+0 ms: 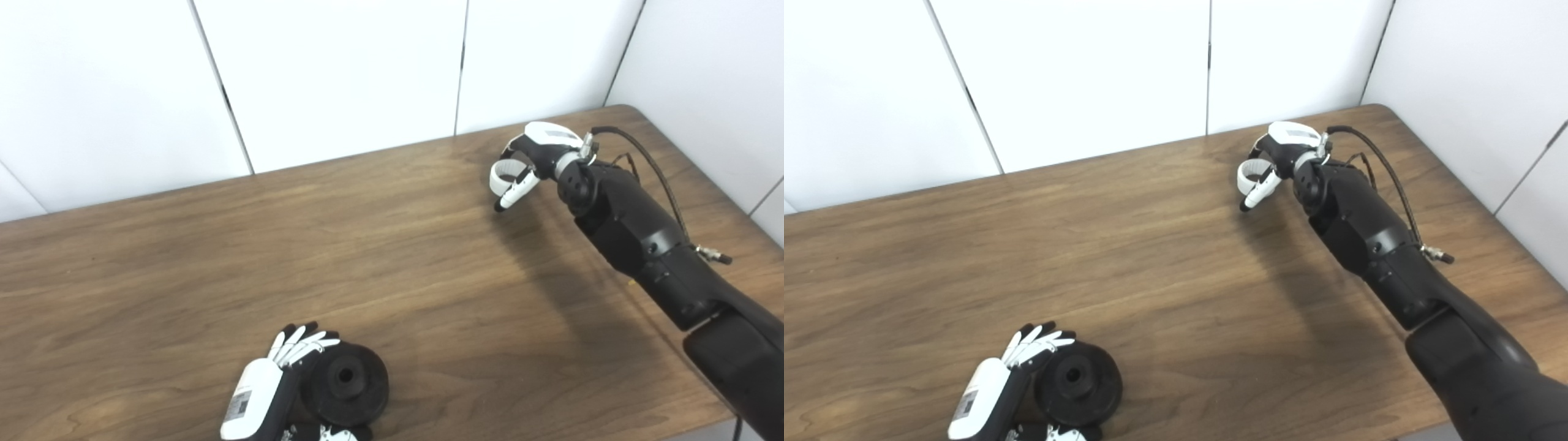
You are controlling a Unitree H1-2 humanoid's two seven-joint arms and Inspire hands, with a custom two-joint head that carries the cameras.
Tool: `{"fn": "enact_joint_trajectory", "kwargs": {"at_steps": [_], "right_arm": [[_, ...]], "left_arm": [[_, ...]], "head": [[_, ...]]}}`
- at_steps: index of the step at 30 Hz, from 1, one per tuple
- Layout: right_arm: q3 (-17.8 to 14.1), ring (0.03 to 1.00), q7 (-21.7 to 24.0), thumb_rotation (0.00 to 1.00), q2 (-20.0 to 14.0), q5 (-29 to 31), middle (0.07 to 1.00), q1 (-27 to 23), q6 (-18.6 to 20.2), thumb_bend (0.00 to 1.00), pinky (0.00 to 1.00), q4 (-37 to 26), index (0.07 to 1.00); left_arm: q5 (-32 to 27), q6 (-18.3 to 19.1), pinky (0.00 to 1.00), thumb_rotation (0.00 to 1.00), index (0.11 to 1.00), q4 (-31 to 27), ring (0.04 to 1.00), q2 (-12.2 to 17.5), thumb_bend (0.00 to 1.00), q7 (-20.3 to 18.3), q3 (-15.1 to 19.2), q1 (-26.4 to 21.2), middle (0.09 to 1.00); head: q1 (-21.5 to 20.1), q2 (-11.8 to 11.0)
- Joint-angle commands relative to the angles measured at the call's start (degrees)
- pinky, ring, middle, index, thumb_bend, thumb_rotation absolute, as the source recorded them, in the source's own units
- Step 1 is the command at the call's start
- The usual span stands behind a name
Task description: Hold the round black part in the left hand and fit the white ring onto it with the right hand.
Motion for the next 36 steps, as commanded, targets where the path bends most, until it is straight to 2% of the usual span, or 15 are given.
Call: {"fn": "enact_joint_trajectory", "kwargs": {"at_steps": [1, 26, 32, 36], "right_arm": [[-0.94, 0.934, -1.44, 0.28, -1.99, -0.27, 0.893, -2.36, -0.74, 0.87, 1.0, -1.64, 0.727], [-0.78, 0.93, -1.24, 0.22, -2.18, -0.38, 0.875, -2.31, -0.56, 0.86, 1.0, -1.65, 0.726], [-1.07, 0.925, -1.58, 0.18, -2.04, -0.16, 0.858, -2.16, -0.6, 0.81, 1.0, -1.81, 0.703], [-1.6, 0.923, -2.18, 0.14, -1.72, 0.32, 0.841, -2.07, -0.71, 0.8, 1.0, -1.74, 0.654]], "left_arm": [[1.1, 1.68, 1.0, 0.06, 0.488, 2.01, 0.94, 1.05, 0.52, -1.3, -0.51, 2.87, 0.84], [1.26, 1.64, 1.0, 0.06, 0.488, 1.91, 0.936, 0.9, 0.52, -1.07, -0.49, 2.84, 0.834], [0.99, 1.87, 1.0, 0.06, 0.488, 1.78, 0.941, 0.85, 0.52, -1.38, -0.49, 2.82, 0.837], [1.27, 1.84, 1.0, 0.06, 0.488, 1.83, 0.938, 0.86, 0.52, -1.34, -0.55, 2.67, 0.836]], "head": [[-0.07, 0.06], [0.01, 0.37], [0.01, 0.37], [0.02, 0.46]]}}
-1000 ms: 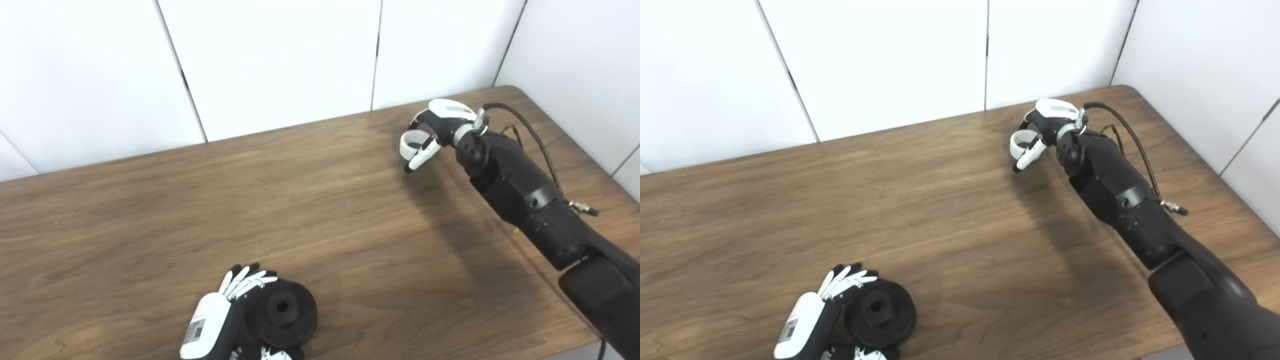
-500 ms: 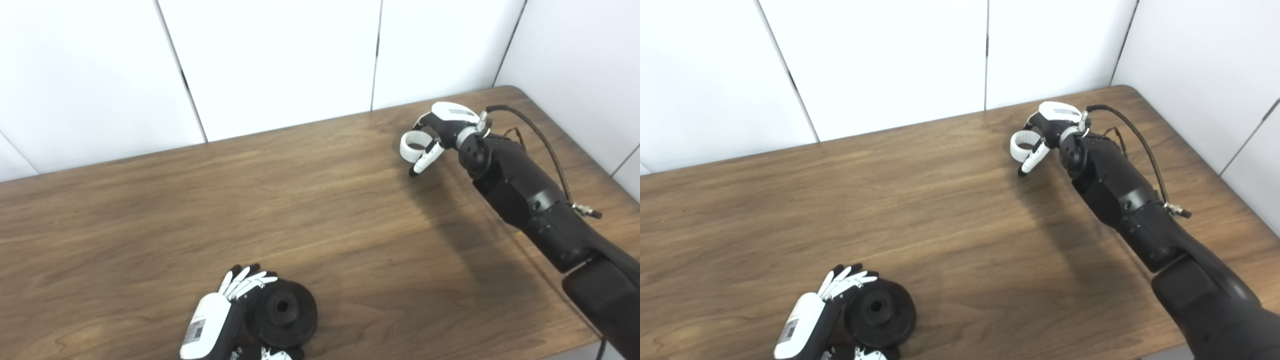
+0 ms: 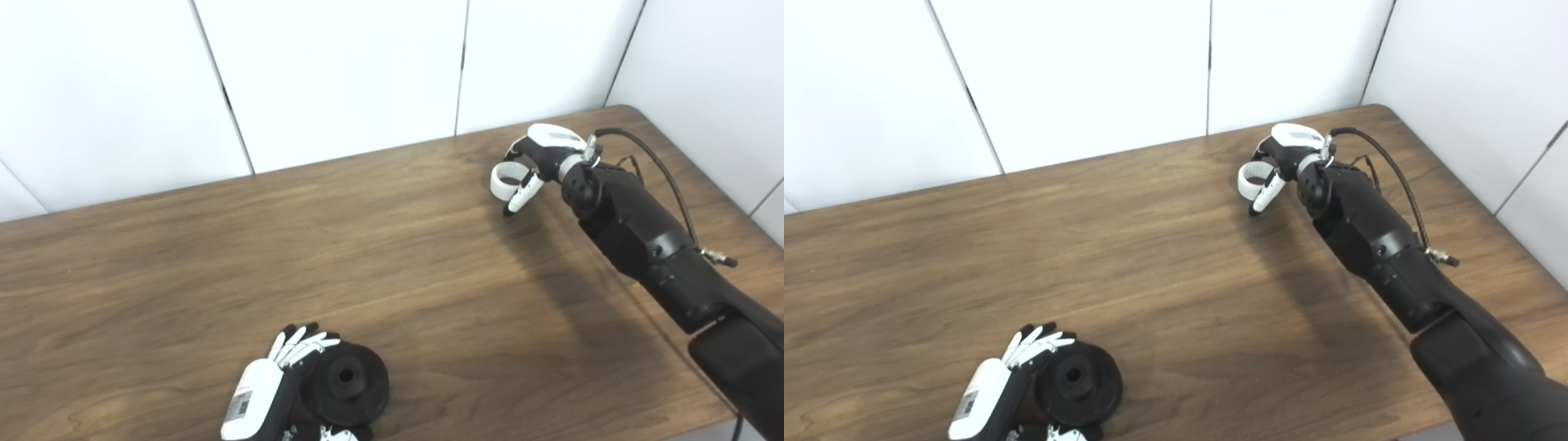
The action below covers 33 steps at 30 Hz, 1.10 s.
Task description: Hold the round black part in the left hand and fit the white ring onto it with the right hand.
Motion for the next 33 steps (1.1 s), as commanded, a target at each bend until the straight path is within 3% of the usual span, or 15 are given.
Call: {"fn": "enact_joint_trajectory", "kwargs": {"at_steps": [1, 2, 6, 15, 24, 29, 33], "right_arm": [[-1.27, 0.922, -2.24, 0.13, -1.22, -0.03, 0.836, -2.8, -0.69, 0.8, 1.0, -1.33, 0.637], [-1.39, 0.922, -2.34, 0.13, -1.14, 0.13, 0.829, -2.79, -0.66, 0.7, 1.0, -1.31, 0.577], [-1.82, 0.917, -2.94, 0.14, -0.94, 0.91, 0.815, -2.69, -0.83, 0.54, 1.0, -1.07, 0.497], [-1.67, 0.915, -3.16, 0.14, -1.38, 1.05, 0.804, -2.21, -1.13, 0.52, 1.0, -1.2, 0.489], [-1.37, 0.907, -3.46, 0.14, -2.42, 1.28, 0.802, -1.61, -3.93, 0.52, 1.0, -1.76, 0.489], [-0.88, 0.885, -2.42, 0.13, -4.38, 1.13, 0.798, -0.13, -7.05, 0.52, 1.0, -7.98, 0.487], [-1.01, 0.876, -0.96, 0.13, -5.58, 1.15, 0.786, 2.36, -8.45, 0.52, 1.0, -17.54, 0.486]], "left_arm": [[1.03, 1.86, 1.0, 0.06, 0.488, 1.86, 0.939, 0.91, 0.52, -1.44, -0.49, 2.59, 0.838], [1.02, 1.85, 1.0, 0.06, 0.488, 1.84, 0.94, 0.9, 0.52, -1.43, -0.48, 2.59, 0.838], [1.05, 1.62, 1.0, 0.06, 0.489, 1.99, 0.939, 0.95, 0.52, -1.29, -0.5, 2.5, 0.836], [0.99, 1.65, 1.0, 0.06, 0.488, 2.23, 0.937, 0.86, 0.52, -1.2, -0.47, 2.41, 0.837], [1.25, 1.74, 1.0, 0.06, 0.488, 2.39, 0.939, 0.65, 0.52, -1.12, -0.54, 2.03, 0.837], [1.76, 2.46, 1.0, 0.06, 0.488, 1.78, 0.936, 0.1, 0.52, -1.35, -0.72, 2.24, 0.833], [2.41, 3.26, 1.0, 0.06, 0.489, 1.19, 0.937, -0.26, 0.52, -1.79, -0.99, 2.34, 0.836]], "head": [[-0.06, 0.02], [0.01, 0.02], [0.13, -0.03], [0.26, -0.18], [0.96, -0.03], [2.32, 0.76], [3.86, 1.58]]}}
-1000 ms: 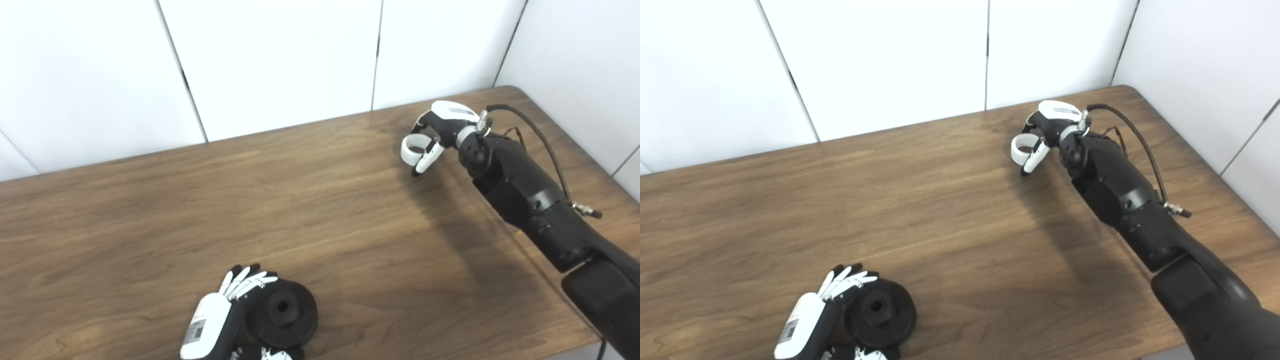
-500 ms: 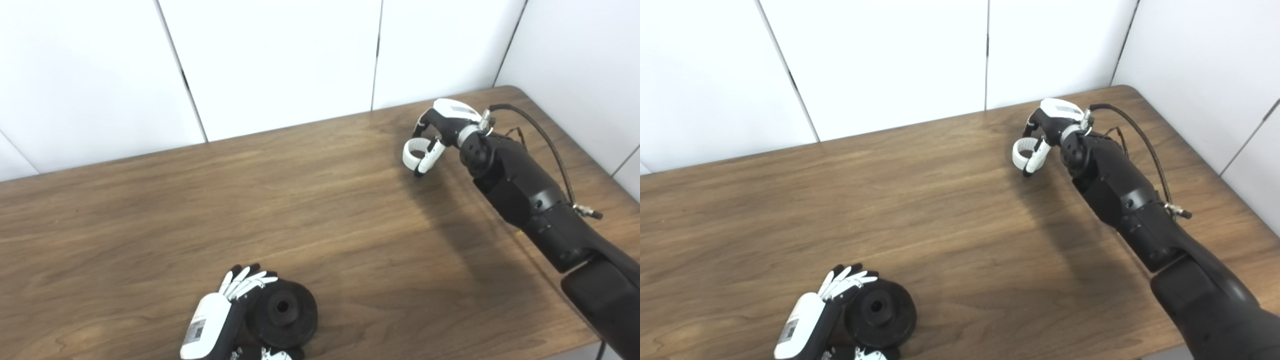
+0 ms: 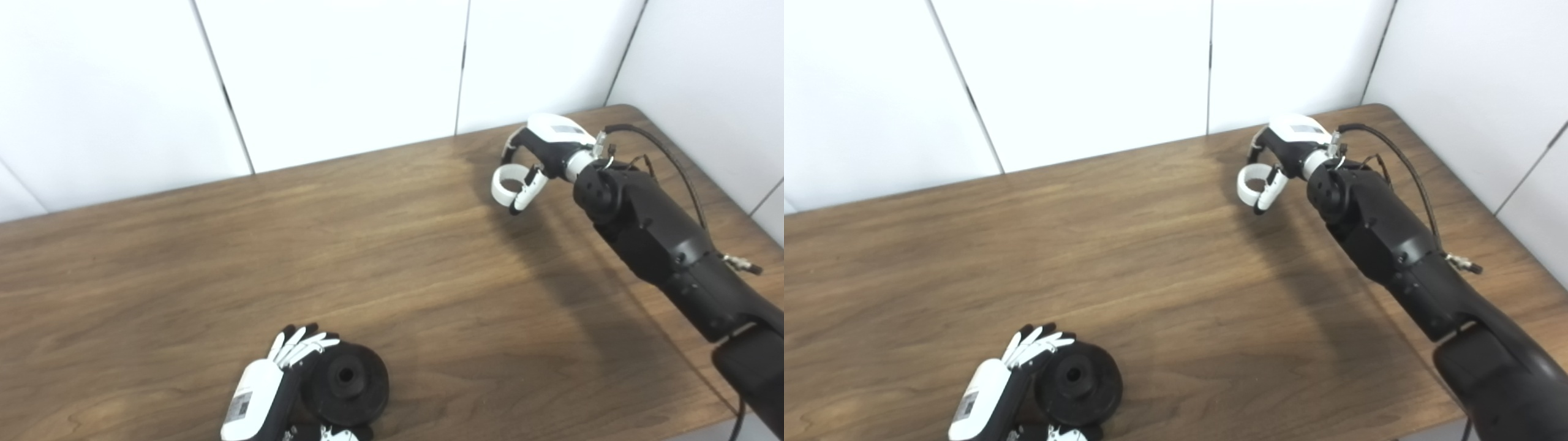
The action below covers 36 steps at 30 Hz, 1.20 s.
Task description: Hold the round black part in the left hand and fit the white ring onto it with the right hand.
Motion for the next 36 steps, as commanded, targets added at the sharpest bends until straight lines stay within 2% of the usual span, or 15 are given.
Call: {"fn": "enact_joint_trajectory", "kwargs": {"at_steps": [1, 6, 9, 15, 19, 25, 28, 30, 31, 33, 36], "right_arm": [[-0.76, 0.872, 0.52, 0.13, -1.6, -0.22, 0.782, -0.81, -2.38, 0.52, 1.0, -6.49, 0.485], [-1.1, 0.857, 3.48, 0.13, -1.22, -0.77, 0.762, 2.17, -2.52, 0.52, 1.0, -18.16, 0.484], [-0.63, 0.852, 7.35, 0.13, -0.38, -1.89, 0.757, 3.64, -1.49, 0.52, 1.0, -25.33, 0.484], [0.04, 0.845, 14.91, 0.14, 2.18, -3.11, 0.757, 4.98, -1.14, 0.52, 1.0, -35.18, 0.483], [0.8, 0.845, 19.11, 0.14, 4.32, -3.1, 0.752, 5.6, -1.83, 0.52, 1.0, -40.04, 0.482], [0.7, 0.843, 22.97, 0.14, 6.6, -2.08, 0.742, 6.26, -2.88, 0.53, 1.0, -44.49, 0.481], [0.72, 0.842, 24.95, 0.14, 7.92, -1.34, 0.736, 6.43, -2.6, 0.53, 1.0, -47.04, 0.48], [0.62, 0.844, 26.67, 0.14, 8.7, -0.55, 0.735, 6.51, -1.51, 0.53, 1.0, -48.91, 0.48], [0.48, 0.846, 27.35, 0.14, 8.94, -0.26, 0.736, 6.53, -1.16, 0.53, 1.0, -49.46, 0.48], [0.35, 0.849, 28.98, 0.14, 9.25, 0.45, 0.738, 6.45, -0.66, 0.53, 1.0, -50.5, 0.481], [0.61, 0.857, 31.16, 0.14, 9.82, 0.92, 0.745, 6.41, -0.4, 0.53, 1.0, -51.14, 0.481]], "left_arm": [[1.6, 2.59, 1.0, 0.06, 0.489, 1.38, 0.936, 0.18, 0.52, -1.88, -1.06, 2.21, 0.835], [2.4, 2.9, 1.0, 0.06, 0.488, 1.08, 0.93, -0.62, 0.52, -1.65, -1.44, 2.41, 0.83], [2.96, 3.84, 1.0, 0.06, 0.488, 0.45, 0.926, -1.21, 0.52, -1.96, -1.86, 2.67, 0.83], [3.88, 4.64, 1.0, 0.06, 0.487, -0.55, 0.923, -2.03, 0.52, -1.77, -2.87, 2.84, 0.831], [4.8, 5.7, 1.0, 0.06, 0.487, -1.14, 0.918, -2.7, 0.52, -1.6, -3.57, 2.64, 0.823], [5.37, 7.36, 1.0, 0.06, 0.486, -1.91, 0.917, -3.67, 0.52, -1.88, -4.58, 2.29, 0.818], [5.83, 8.48, 1.0, 0.06, 0.487, -2.56, 0.918, -3.97, 0.52, -2.12, -5.24, 2.05, 0.817], [6.15, 9.28, 1.0, 0.06, 0.487, -2.97, 0.919, -4.31, 0.52, -2.27, -5.65, 1.76, 0.816], [6.24, 9.61, 1.0, 0.06, 0.486, -3.12, 0.919, -4.41, 0.52, -2.29, -5.83, 1.63, 0.815], [6.48, 10.59, 1.0, 0.06, 0.486, -3.5, 0.919, -4.7, 0.52, -2.5, -6.32, 1.27, 0.813], [7.01, 11.8, 1.0, 0.06, 0.486, -3.92, 0.918, -4.87, 0.52, -2.83, -7.11, 0.5, 0.815]], "head": [[0.54, 0.36], [2.86, 1.69], [4.31, 2.93], [6.77, 5.32], [8.42, 7.12], [10.06, 9.35], [11.4, 10.6], [13.5, 12.33], [13.5, 12.33], [14.97, 14.04], [15.91, 15.36]]}}
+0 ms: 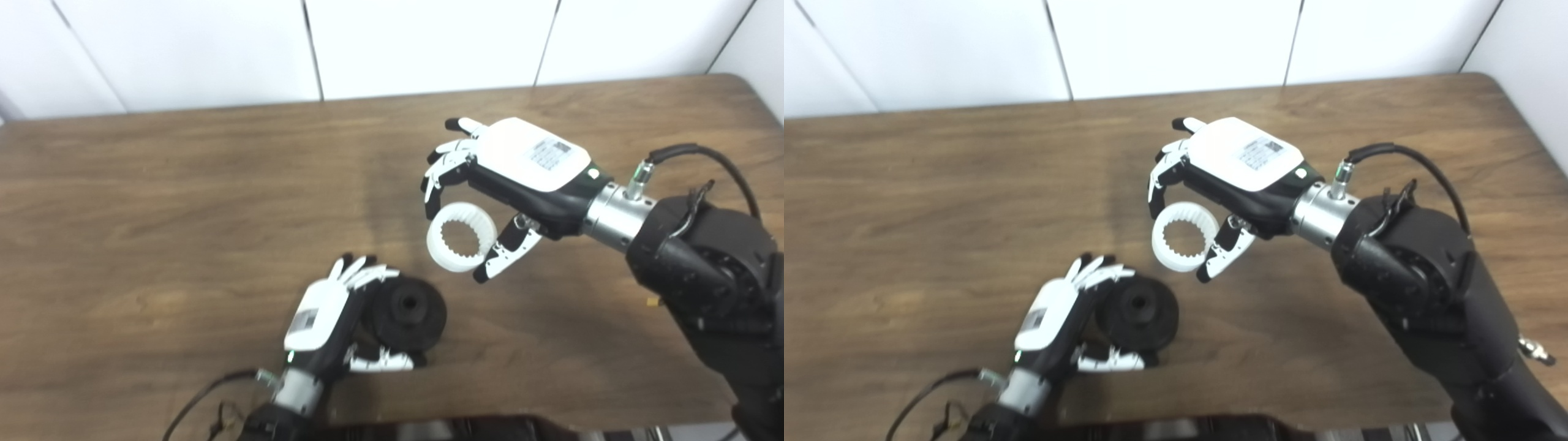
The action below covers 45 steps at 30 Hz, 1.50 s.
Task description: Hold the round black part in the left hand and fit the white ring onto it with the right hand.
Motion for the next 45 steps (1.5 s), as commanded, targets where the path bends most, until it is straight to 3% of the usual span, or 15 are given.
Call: {"fn": "enact_joint_trajectory", "kwargs": {"at_steps": [1, 12, 27, 45], "right_arm": [[-0.78, 0.857, 0.64, 0.14, 0.51, 0.27, 0.746, -1.69, 0.59, 0.53, 1.0, -1.67, 0.482], [1.0, 0.856, 3.84, 0.14, 3.37, 0.74, 0.756, -1.17, 0.07, 0.53, 1.0, -1.78, 0.482], [4.03, 0.903, 2.6, 0.14, 7.29, -2.36, 0.825, 1.36, -2.49, 0.52, 1.0, 2.35, 0.483], [5.74, 0.895, -0.73, 0.13, 8.52, -5.8, 0.818, 4.5, -9.76, 0.52, 1.0, 7.58, 0.484]], "left_arm": [[1.26, 1.45, 1.0, 0.06, 0.486, 0.16, 0.917, -1.62, 0.52, -2.89, -1.55, -0.08, 0.815], [1.44, 4.57, 1.0, 0.06, 0.485, -1.32, 0.914, -2.02, 0.52, -3.34, -2.87, -1.28, 0.805], [1.33, 6.25, 1.0, 0.06, 0.485, -2.13, 0.929, -2.27, 0.52, -4.21, -3.39, -1.76, 0.812], [1.18, 7.68, 1.0, 0.06, 0.485, -3.31, 0.922, -2.78, 0.52, -4.59, -4.16, -1.94, 0.795]], "head": [[0.52, 0.77], [1.41, 3.68], [1.26, 4.2], [0.3, 4.32]]}}
